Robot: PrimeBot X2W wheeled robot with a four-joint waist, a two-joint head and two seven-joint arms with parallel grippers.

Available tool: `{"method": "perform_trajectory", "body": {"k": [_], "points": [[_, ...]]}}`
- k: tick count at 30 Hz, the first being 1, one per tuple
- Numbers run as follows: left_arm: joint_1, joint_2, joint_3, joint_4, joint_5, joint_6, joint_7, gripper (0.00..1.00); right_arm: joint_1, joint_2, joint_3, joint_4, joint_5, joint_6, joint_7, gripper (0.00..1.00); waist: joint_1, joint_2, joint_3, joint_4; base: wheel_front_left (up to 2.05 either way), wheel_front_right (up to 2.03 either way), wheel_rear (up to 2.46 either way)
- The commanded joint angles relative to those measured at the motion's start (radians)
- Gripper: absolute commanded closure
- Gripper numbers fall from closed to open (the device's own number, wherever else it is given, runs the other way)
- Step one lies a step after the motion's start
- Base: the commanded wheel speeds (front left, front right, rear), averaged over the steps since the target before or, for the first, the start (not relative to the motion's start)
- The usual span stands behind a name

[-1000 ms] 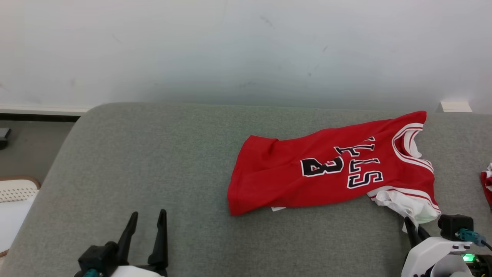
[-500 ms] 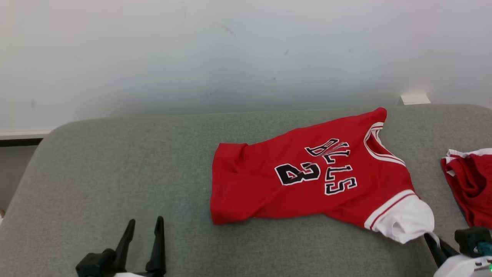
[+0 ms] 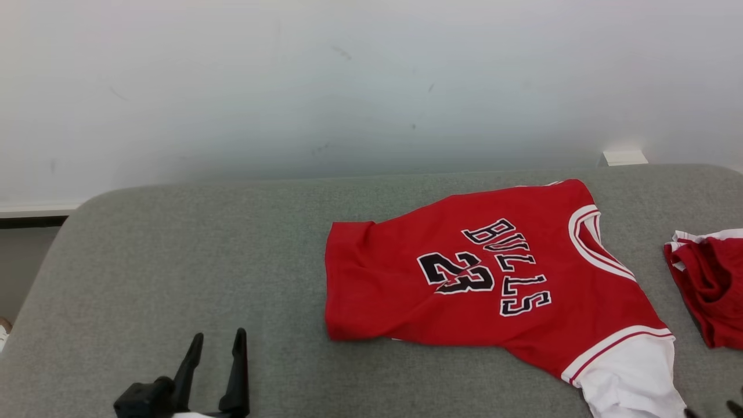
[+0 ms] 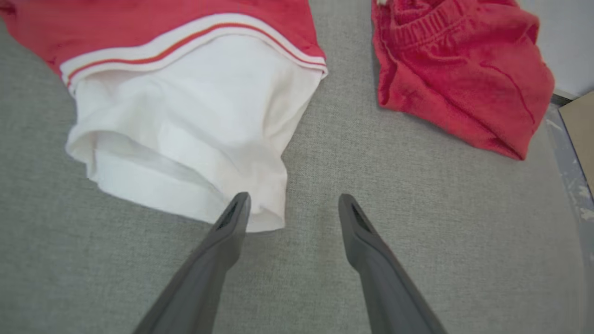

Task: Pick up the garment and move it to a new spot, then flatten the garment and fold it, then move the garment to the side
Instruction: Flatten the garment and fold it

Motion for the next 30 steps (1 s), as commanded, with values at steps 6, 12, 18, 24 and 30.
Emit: {"method": "perform_trajectory", "body": {"k": [6,12,18,24,30], "points": [[0.012,0.004,0.006,-0.001,0.006,-0.004,0.0,0.0,0.028,0.055,-0.107,-0.121,0.013,-0.002,-0.03,0.0,0.0,-0.0001,-0.013,0.009,0.0,0.0,0.0],[0.007,0.004,0.001,-0.005,0.003,-0.002,0.0,0.0,0.021,0.155,-0.129,-0.311,-0.021,-0.002,-0.074,0.0,0.0,-0.0001,-0.02,0.023,0.0,0.0,0.0],[-0.005,0.004,-0.013,-0.001,-0.003,-0.004,0.0,0.0,-0.007,0.292,-0.149,-0.314,-0.026,-0.002,-0.266,0.0,0.0,-0.0001,-0.018,0.038,0.0,0.0,0.0],[-0.018,0.004,-0.037,0.005,-0.001,-0.008,0.0,0.0,-0.014,0.327,-0.11,-0.22,-0.012,-0.002,-0.348,0.0,0.0,-0.0001,-0.014,0.049,0.0,0.0,0.0],[-0.059,0.006,-0.097,0.047,-0.034,-0.032,0.054,0.0,-0.042,0.307,-0.09,-0.165,0.005,-0.002,-0.369,0.0,0.0,-0.0001,-0.015,0.035,0.0,0.0,0.0]]}}
